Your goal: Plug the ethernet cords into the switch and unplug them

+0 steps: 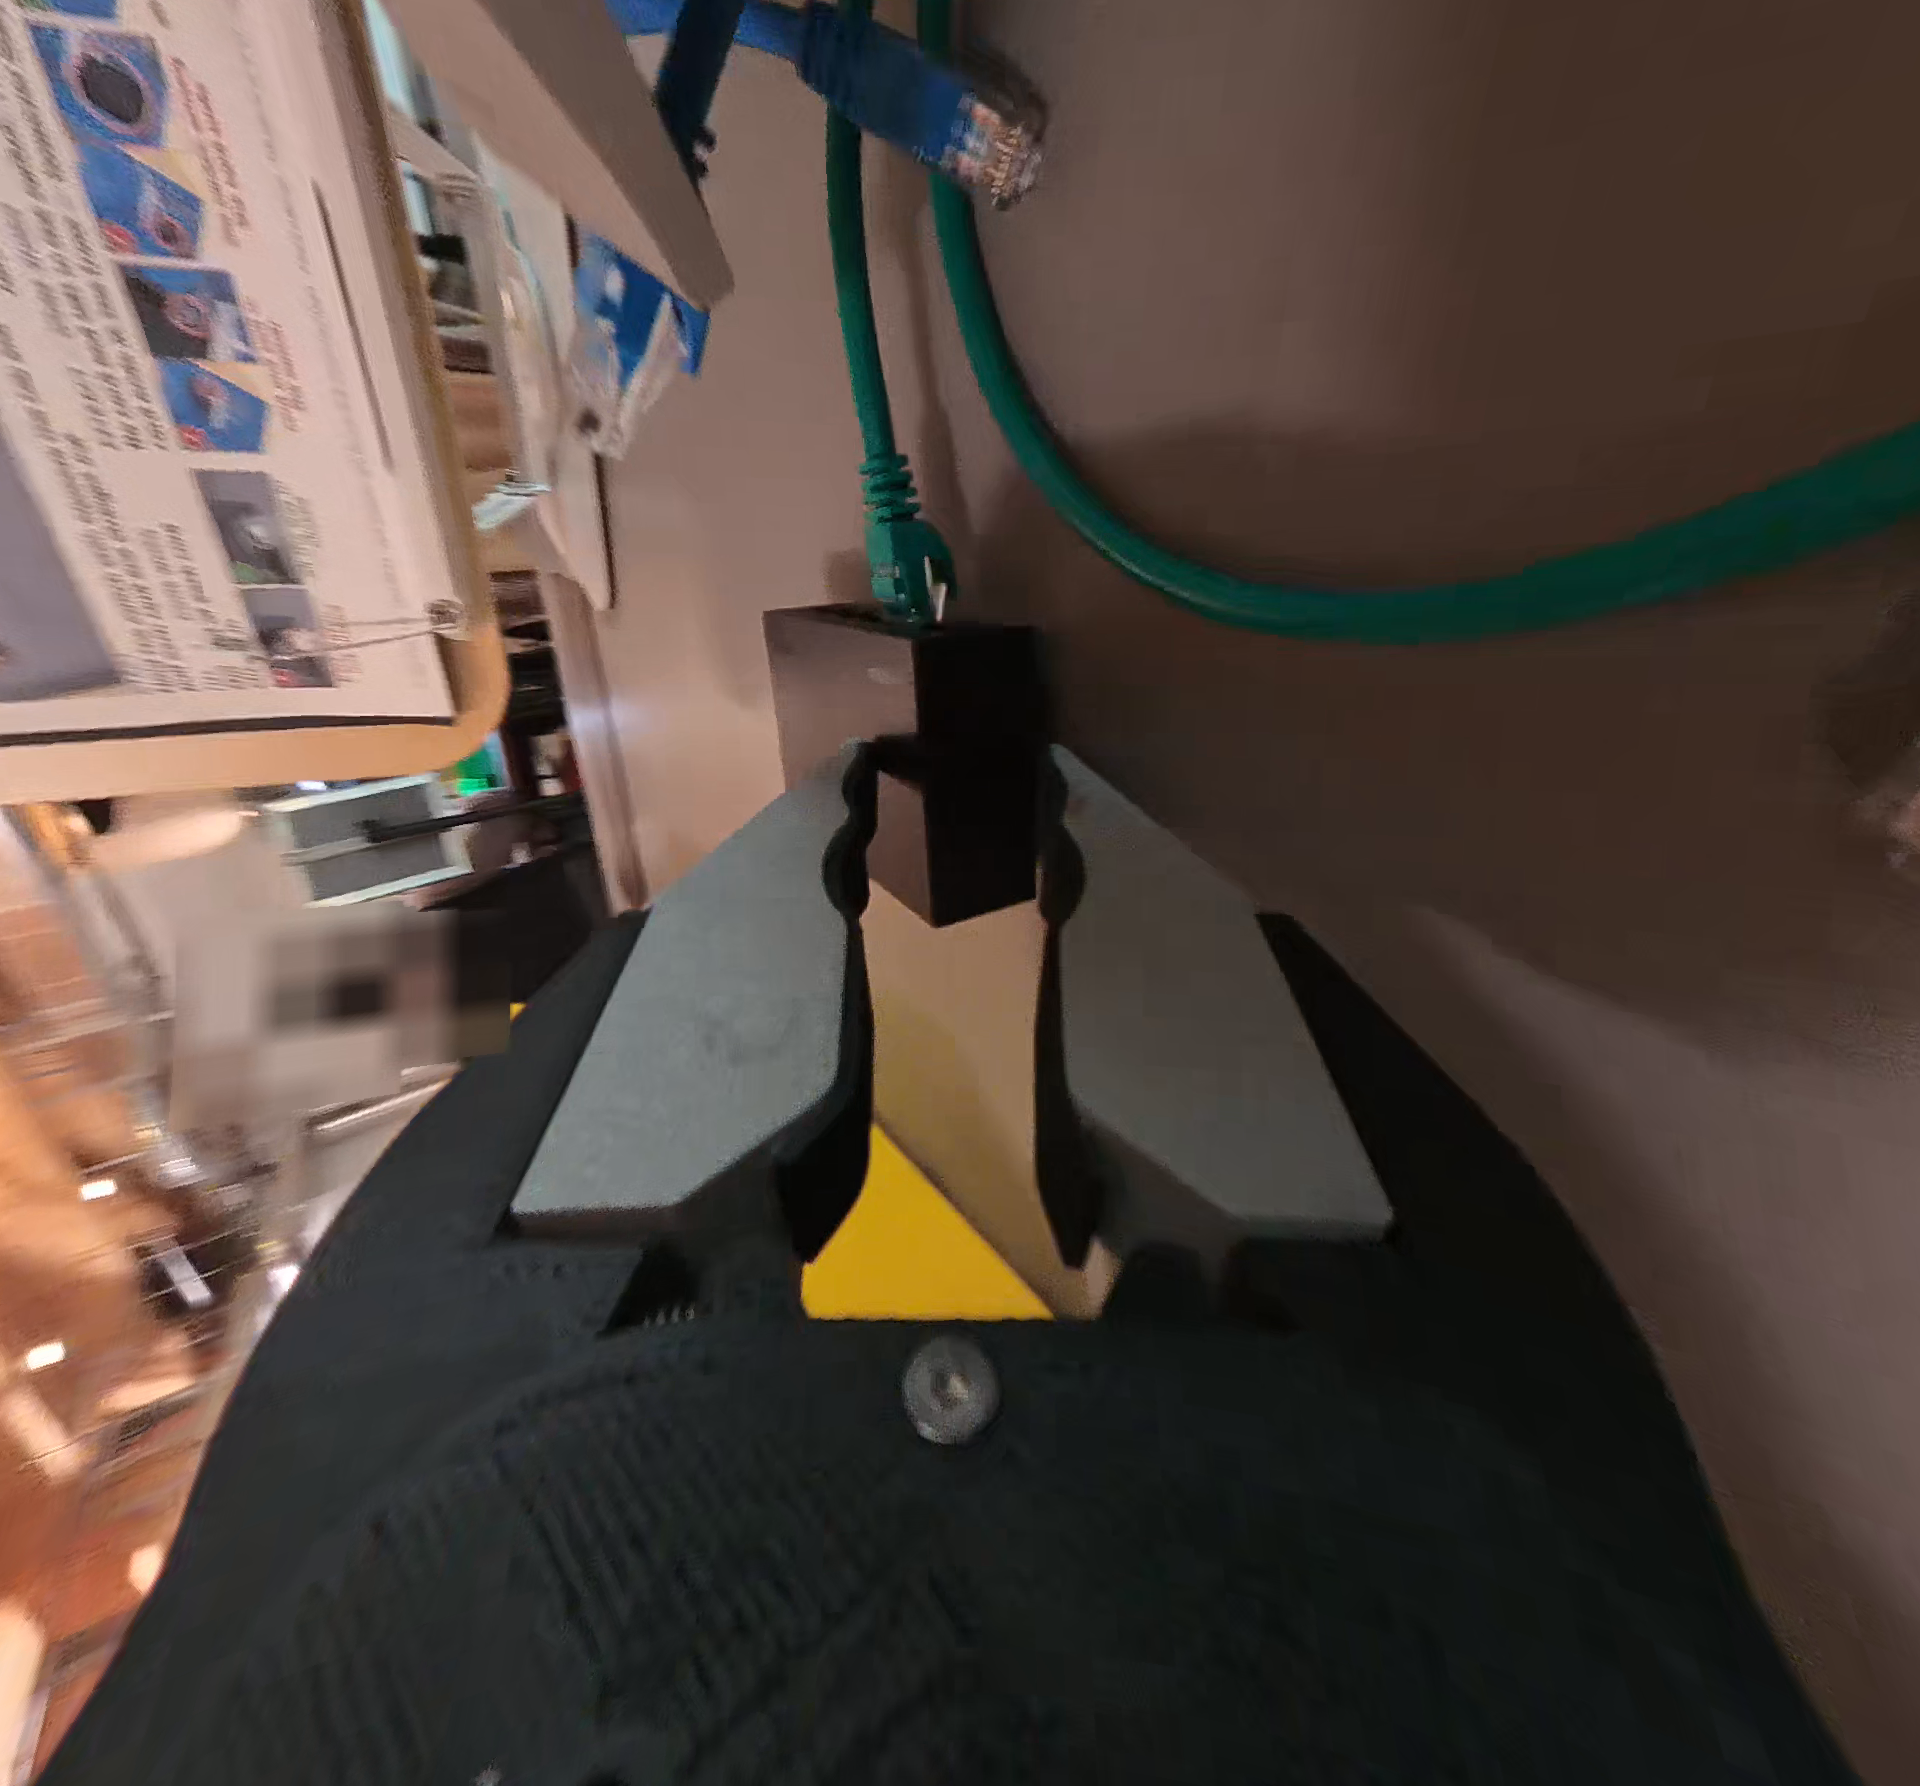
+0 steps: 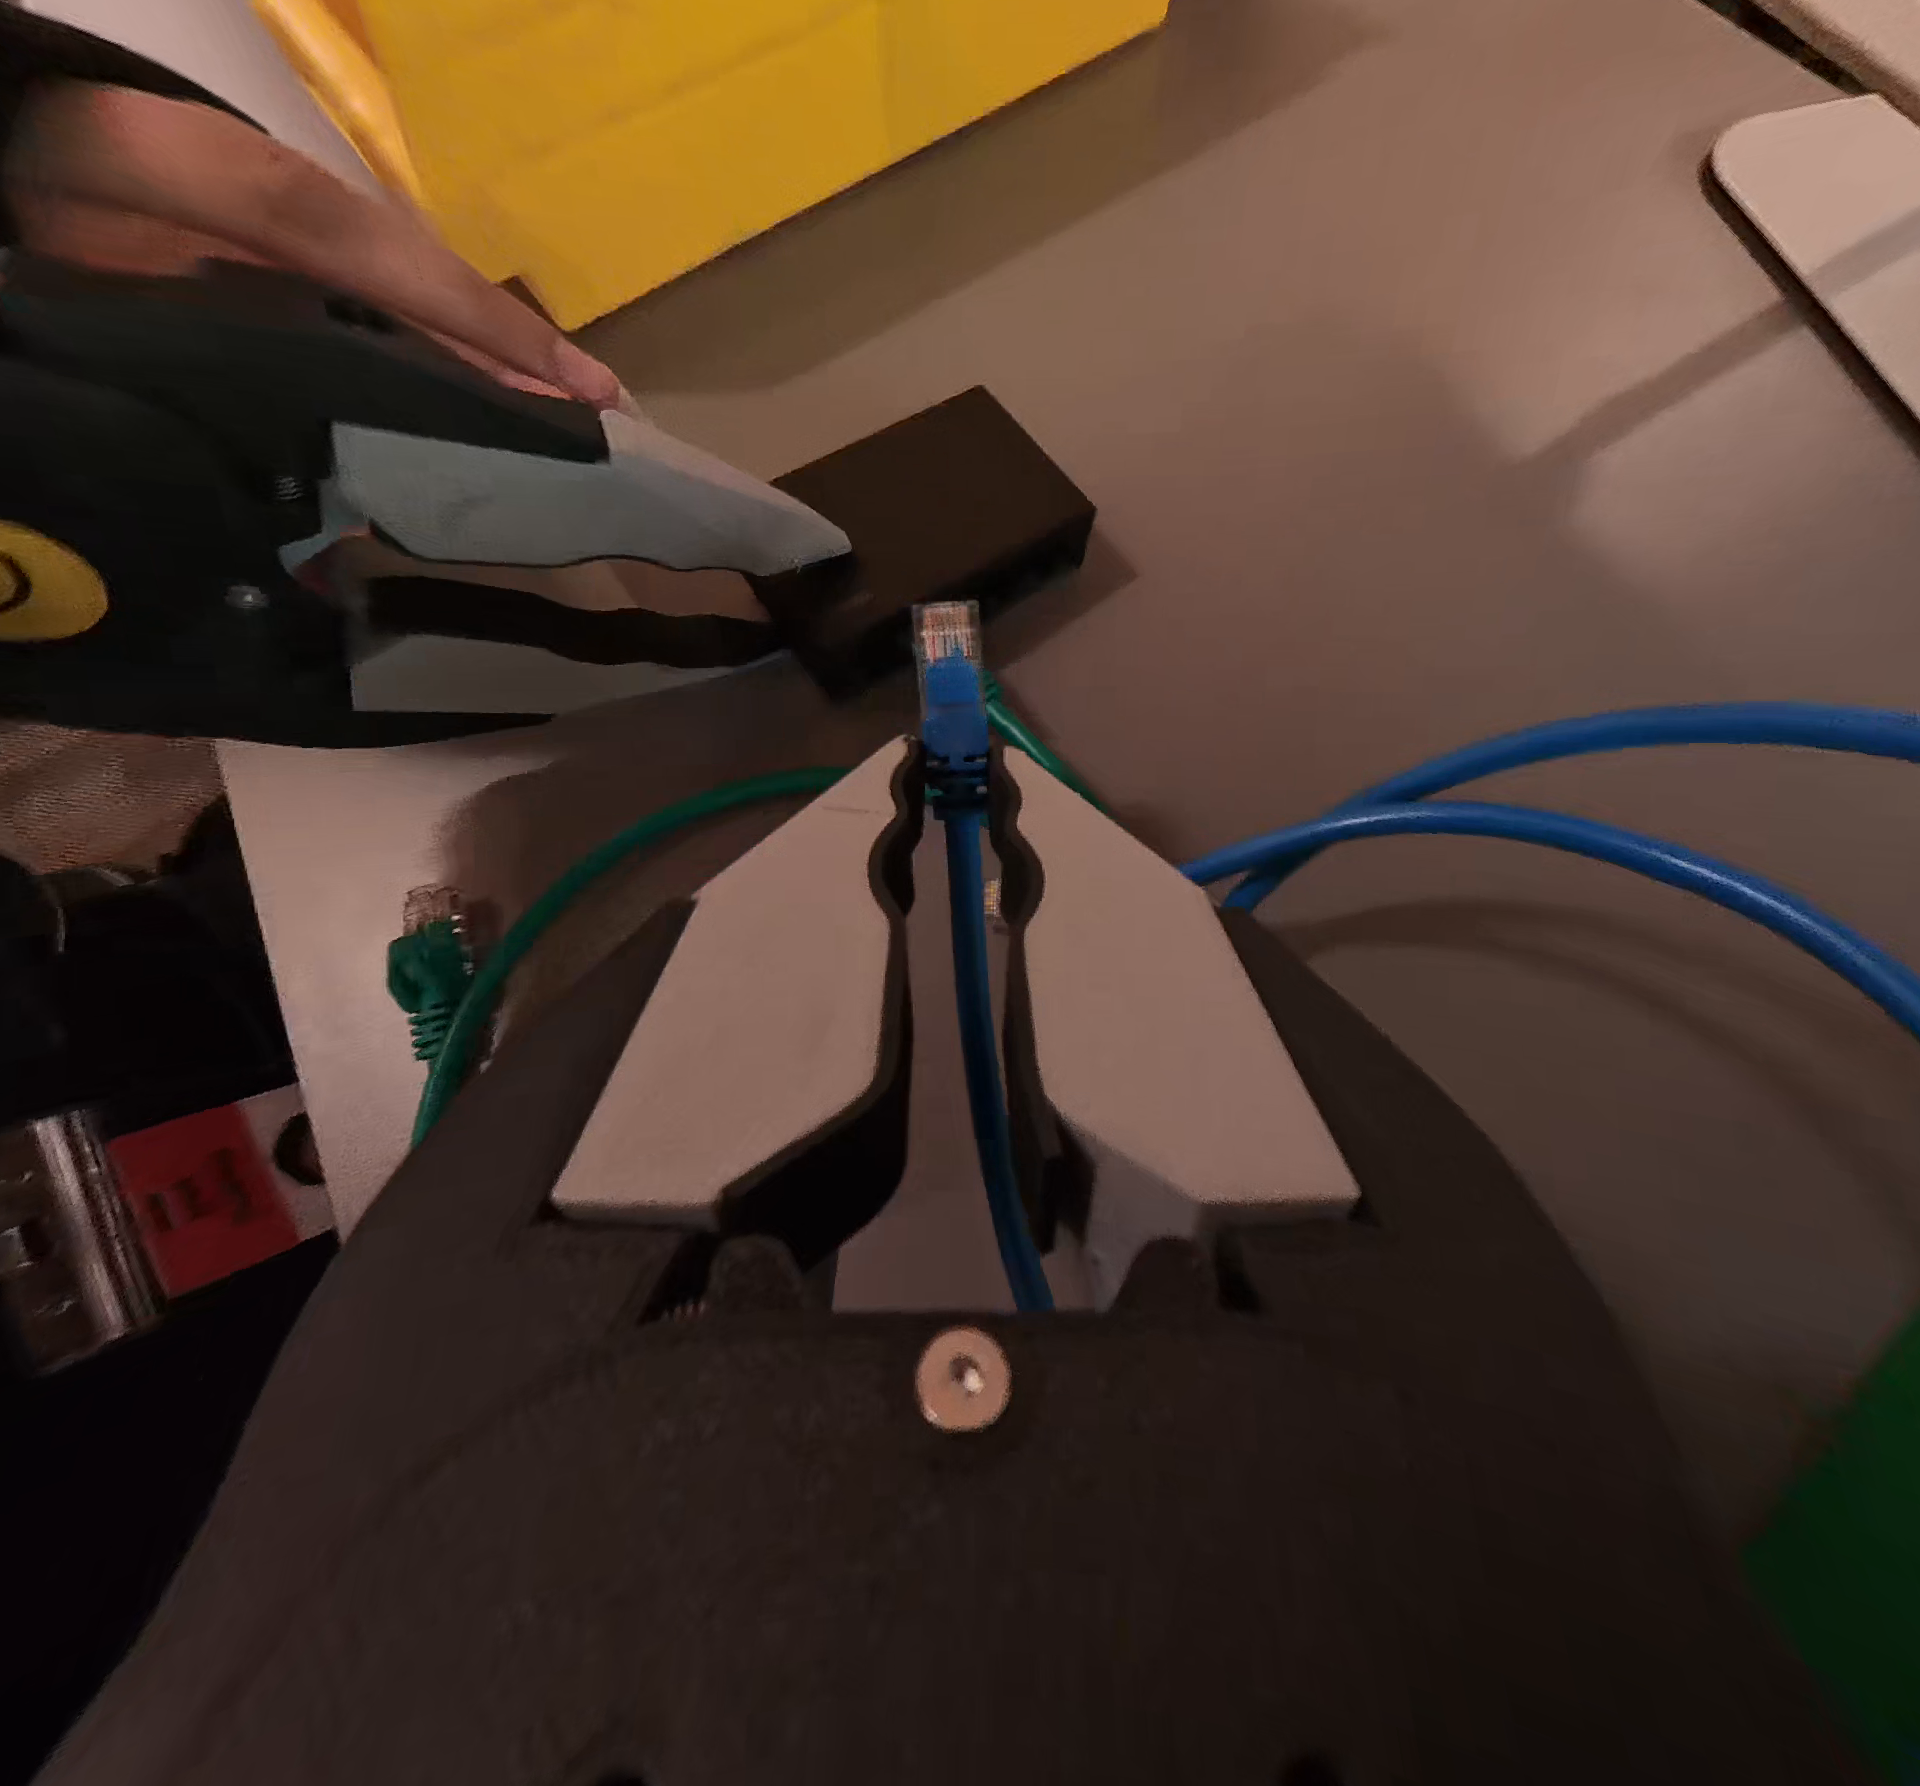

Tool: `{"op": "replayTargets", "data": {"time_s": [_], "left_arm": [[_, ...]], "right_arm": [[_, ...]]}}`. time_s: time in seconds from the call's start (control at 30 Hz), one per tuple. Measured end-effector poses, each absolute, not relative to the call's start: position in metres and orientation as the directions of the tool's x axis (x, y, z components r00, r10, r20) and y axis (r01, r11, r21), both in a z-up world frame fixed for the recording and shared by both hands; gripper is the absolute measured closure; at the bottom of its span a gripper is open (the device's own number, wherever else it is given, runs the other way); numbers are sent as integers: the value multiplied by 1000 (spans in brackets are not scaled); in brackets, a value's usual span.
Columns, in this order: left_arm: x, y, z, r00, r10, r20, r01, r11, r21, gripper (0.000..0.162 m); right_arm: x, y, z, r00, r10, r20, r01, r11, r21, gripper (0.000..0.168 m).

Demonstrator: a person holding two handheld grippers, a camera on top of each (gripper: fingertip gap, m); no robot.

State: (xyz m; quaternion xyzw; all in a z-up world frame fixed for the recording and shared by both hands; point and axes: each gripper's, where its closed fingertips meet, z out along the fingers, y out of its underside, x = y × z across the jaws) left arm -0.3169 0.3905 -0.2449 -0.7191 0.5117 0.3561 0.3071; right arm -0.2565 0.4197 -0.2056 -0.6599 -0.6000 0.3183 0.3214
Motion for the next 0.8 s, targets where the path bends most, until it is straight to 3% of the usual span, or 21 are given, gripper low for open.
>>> {"op": "replayTargets", "data": {"time_s": [0.17, 0.37, 0.53, 0.7, 0.8], "left_arm": [[-313, 391, -239, 246, -487, -838, -959, -246, -138, 136], [-297, 365, -222, 281, -587, -759, -960, -186, -212, 138], [-288, 352, -203, 319, -636, -702, -946, -169, -276, 139], [-298, 357, -198, 375, -673, -637, -922, -200, -331, 140], [-302, 364, -196, 464, -683, -564, -871, -233, -433, 140]], "right_arm": [[-263, 424, -212, 109, 994, -29, 588, -88, -804, 159], [-266, 439, -208, 156, 987, 32, 600, -69, -797, 160], [-277, 425, -231, 59, 997, 55, 716, -4, -698, 159], [-296, 417, -233, -121, 991, -60, 797, 61, -601, 159], [-300, 444, -227, -35, 998, -44, 838, 6, -546, 159]]}}
